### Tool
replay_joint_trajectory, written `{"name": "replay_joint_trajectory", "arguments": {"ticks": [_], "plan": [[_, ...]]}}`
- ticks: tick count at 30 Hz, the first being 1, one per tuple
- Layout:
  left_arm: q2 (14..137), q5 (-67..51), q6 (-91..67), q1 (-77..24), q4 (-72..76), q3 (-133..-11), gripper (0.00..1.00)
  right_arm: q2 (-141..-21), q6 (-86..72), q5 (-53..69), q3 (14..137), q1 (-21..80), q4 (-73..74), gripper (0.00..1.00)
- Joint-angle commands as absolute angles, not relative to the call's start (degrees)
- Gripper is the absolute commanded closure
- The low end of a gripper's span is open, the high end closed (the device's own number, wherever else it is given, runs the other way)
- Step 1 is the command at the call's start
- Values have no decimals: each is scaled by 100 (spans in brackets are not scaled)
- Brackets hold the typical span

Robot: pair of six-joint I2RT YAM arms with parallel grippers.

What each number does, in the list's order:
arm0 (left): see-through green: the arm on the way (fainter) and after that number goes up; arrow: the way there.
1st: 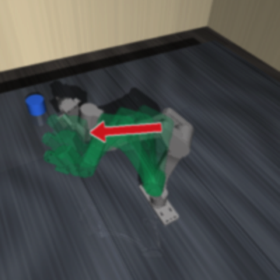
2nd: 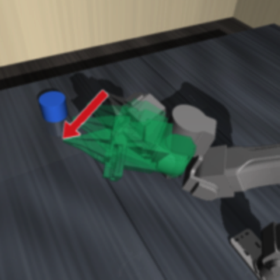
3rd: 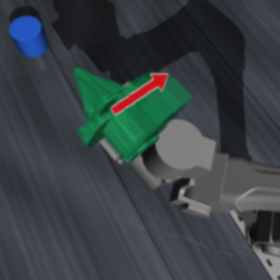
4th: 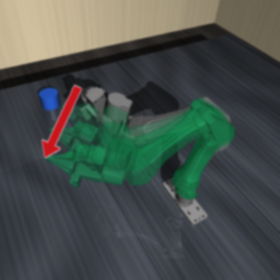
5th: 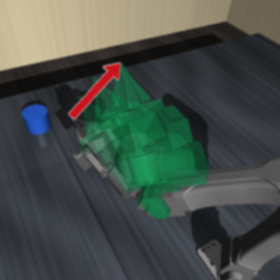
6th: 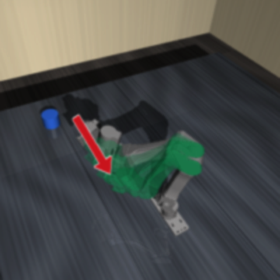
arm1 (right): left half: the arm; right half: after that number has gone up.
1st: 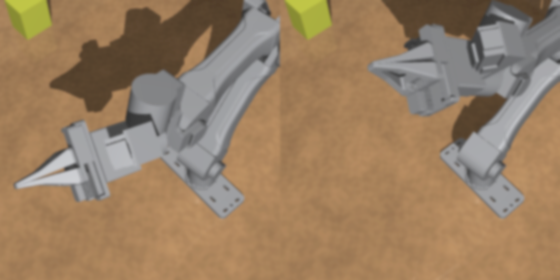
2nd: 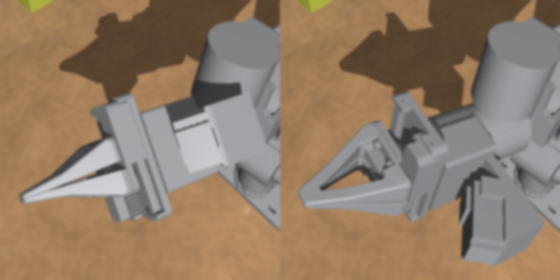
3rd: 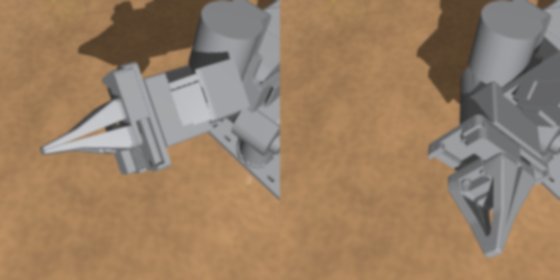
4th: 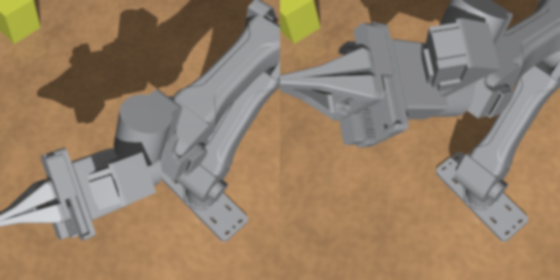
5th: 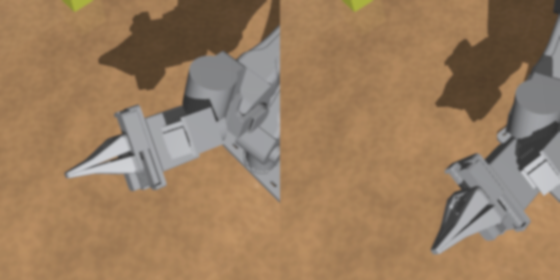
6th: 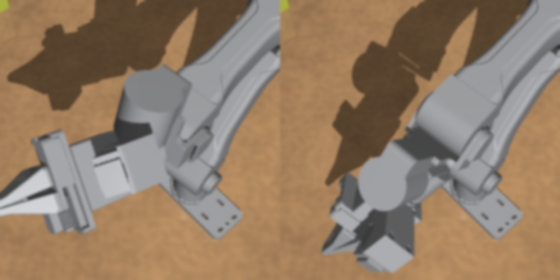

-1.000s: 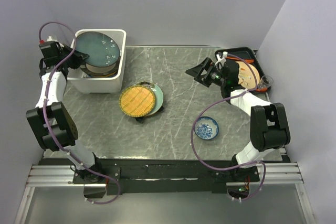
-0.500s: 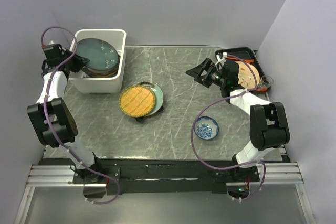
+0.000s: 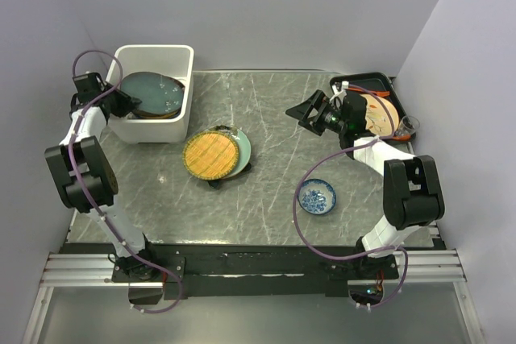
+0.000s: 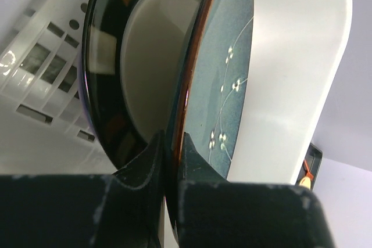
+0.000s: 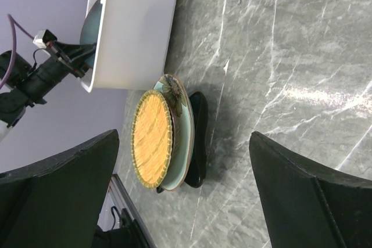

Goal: Place the plates into the plastic bin on the countertop
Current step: Place the plate in the plastic bin.

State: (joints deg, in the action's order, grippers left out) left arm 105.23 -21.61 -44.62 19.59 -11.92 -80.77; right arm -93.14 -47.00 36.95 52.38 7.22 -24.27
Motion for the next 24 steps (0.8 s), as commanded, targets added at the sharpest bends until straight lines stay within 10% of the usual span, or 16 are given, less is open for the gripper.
{"name": "replay_joint_trajectory", "arguments": {"ticks": [1, 24], "plan": [[10459, -2637, -4474, 1960, -606, -8578, 95, -9413, -4597, 3849, 5432, 694, -2435, 0], [10793, -2663, -4245, 1986, -1177, -9000, 60, -9685, -4693, 4201, 5651, 721, -2461, 0]]}}
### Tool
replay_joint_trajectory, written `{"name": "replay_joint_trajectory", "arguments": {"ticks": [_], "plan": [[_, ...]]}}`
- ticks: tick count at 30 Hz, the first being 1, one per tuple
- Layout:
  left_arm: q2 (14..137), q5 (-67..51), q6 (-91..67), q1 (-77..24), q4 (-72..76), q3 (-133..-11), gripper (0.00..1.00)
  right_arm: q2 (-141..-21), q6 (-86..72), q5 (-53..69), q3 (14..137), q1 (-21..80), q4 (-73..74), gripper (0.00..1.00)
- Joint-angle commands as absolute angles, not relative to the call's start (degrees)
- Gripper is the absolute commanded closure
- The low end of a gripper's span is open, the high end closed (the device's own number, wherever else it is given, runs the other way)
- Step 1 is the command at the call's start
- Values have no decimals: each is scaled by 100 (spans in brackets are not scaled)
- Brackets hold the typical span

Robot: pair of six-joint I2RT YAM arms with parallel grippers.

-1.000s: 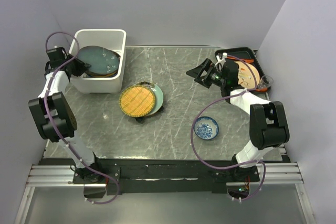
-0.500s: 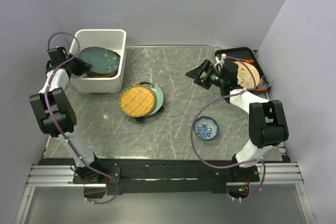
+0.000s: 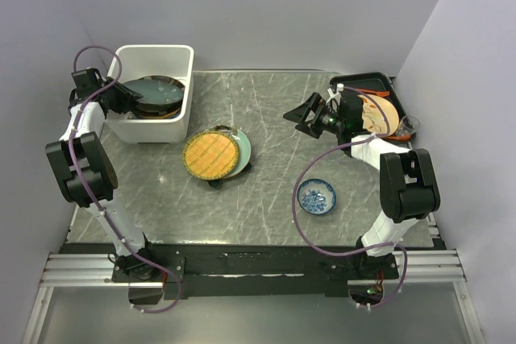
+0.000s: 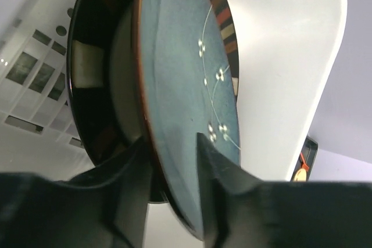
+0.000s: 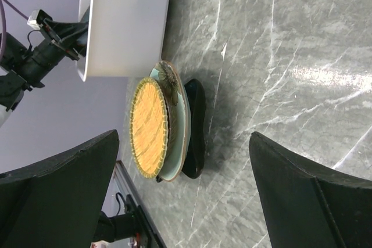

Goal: Place the plates into the plastic bin on the countertop
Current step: Place the plate in the plastic bin.

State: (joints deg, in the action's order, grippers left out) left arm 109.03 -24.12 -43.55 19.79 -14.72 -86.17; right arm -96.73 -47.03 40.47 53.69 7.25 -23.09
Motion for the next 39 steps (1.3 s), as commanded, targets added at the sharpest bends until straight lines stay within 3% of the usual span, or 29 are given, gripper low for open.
{"name": "replay_joint_trajectory", "arguments": {"ticks": [1, 9, 17, 28, 33, 39], "plan": [[10793, -2654, -4236, 1986, -1195, -9000, 53, -9694, -4693, 4219, 5651, 712, -2452, 0], [10732, -2496, -4131, 2004, -1441, -9079, 40, -9729, -4694, 4298, 5687, 782, -2461, 0], [10898, -2154, -3982, 2030, -2144, -9465, 19, -9721, -4606, 4342, 5801, 870, -2285, 0], [10943, -2031, -3902, 2065, -2434, -9668, 12, -9747, -4605, 4491, 6055, 1107, -2075, 0], [10460, -1364, -3683, 2039, -2531, -9677, 4, -9765, -4518, 4474, 6249, 1300, -1916, 0], [9818, -1160, -3621, 2039, -2409, -9519, 1, -9826, -4439, 4456, 6469, 1494, -1705, 0]]}}
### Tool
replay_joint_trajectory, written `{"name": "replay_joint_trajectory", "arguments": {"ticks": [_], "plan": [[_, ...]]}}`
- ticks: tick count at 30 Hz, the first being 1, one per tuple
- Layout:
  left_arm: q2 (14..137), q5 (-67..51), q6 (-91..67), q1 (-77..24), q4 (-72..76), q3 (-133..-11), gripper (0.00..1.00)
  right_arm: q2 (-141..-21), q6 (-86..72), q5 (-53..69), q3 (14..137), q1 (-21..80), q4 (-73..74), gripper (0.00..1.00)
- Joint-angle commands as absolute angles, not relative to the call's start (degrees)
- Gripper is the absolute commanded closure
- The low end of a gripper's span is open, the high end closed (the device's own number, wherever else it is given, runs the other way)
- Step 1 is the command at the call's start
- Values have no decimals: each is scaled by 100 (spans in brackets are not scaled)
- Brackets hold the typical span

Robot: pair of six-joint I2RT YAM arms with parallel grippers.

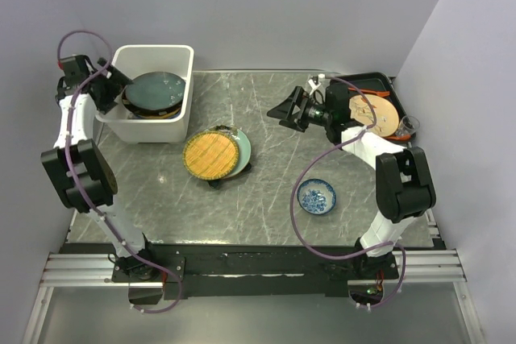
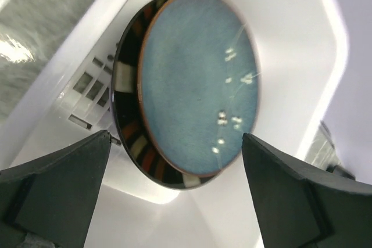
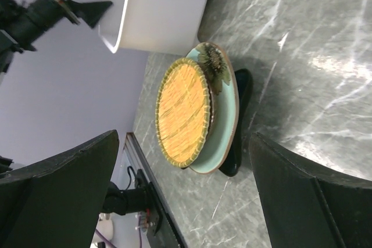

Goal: Place the plates into the plastic bin on the countertop
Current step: Place the plate in the plastic bin.

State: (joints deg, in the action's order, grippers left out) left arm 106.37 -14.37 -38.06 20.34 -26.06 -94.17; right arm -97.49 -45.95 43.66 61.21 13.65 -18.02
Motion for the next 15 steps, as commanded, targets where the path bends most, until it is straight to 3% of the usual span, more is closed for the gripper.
{"name": "replay_joint_trajectory", "arguments": {"ticks": [1, 15], "plan": [[9748, -1230, -3621, 2039, -2373, -9466, 1, -9826, -4421, 4456, 6486, 1538, -1670, 0], [9000, -2503, -3595, 1995, -1978, -9246, 1, -9808, -4280, 4517, 6706, 1836, -1406, 0]]}}
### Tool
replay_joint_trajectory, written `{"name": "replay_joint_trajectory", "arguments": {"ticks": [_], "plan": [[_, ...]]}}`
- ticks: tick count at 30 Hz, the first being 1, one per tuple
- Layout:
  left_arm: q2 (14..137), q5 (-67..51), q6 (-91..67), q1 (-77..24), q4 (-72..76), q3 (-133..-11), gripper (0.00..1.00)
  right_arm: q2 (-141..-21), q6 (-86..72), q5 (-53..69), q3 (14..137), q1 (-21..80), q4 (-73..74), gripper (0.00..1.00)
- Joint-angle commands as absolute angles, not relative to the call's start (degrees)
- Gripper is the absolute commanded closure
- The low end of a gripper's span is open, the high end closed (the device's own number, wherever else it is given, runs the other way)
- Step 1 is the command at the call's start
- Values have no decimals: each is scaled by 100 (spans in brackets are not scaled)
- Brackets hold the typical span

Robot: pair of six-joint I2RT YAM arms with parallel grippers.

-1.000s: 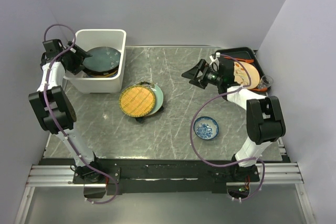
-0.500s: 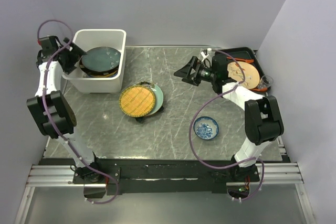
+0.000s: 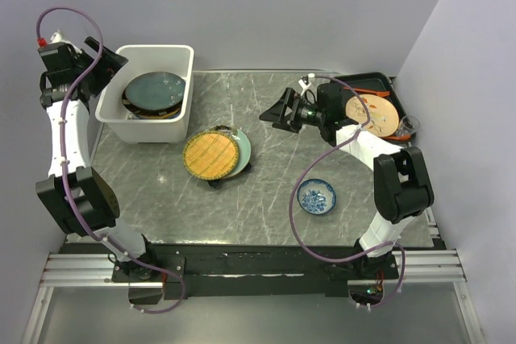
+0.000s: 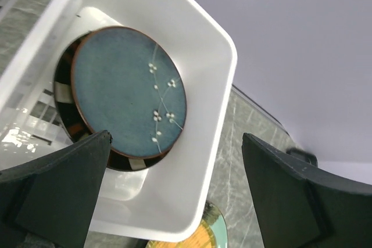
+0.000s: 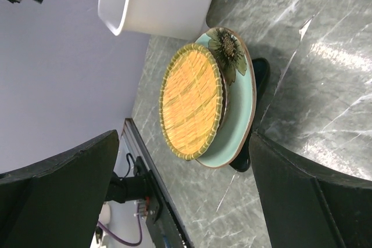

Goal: Place the plates into the plastic bin on the countertop
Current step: Place the plate in the plastic bin, then pick up the plate at the center of the board.

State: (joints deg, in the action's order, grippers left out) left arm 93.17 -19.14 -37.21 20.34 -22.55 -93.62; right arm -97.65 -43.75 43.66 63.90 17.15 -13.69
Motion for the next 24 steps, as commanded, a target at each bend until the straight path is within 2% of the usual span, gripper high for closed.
{"name": "replay_joint_trajectory", "arguments": {"ticks": [1, 15, 24], "plan": [[8983, -2583, -3577, 1969, -1934, -9211, 1, -9809, -4280, 4518, 6715, 1854, -1398, 0], [8903, -3384, -3173, 1011, -1793, -8851, 1, -10089, -4017, 4474, 7110, 2329, -967, 2], [8719, -3559, -3181, 361, -1600, -8298, 1, -10485, -3823, 4561, 7383, 2628, -677, 15]]}}
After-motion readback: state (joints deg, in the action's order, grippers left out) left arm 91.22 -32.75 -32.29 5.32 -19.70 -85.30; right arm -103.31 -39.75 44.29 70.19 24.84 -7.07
